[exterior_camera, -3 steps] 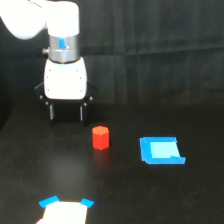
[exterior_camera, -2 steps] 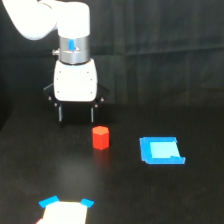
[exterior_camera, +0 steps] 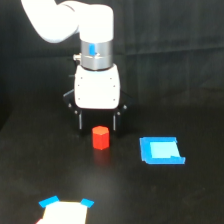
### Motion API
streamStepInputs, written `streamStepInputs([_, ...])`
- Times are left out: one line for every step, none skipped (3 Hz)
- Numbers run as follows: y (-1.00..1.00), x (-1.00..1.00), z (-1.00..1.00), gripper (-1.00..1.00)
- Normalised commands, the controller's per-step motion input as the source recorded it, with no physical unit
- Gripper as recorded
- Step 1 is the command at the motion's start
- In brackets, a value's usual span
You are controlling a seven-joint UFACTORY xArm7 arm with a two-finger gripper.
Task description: Pick up the red object from the table
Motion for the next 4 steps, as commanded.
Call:
streamStepInputs([-0.6, -0.04, -0.27, 1.0])
streamStepInputs([-0.25, 0.24, 0.06, -1.0])
streamStepInputs([-0.23, 0.82, 0.9, -1.0])
streamStepInputs([-0.39, 0.64, 0.77, -1.0])
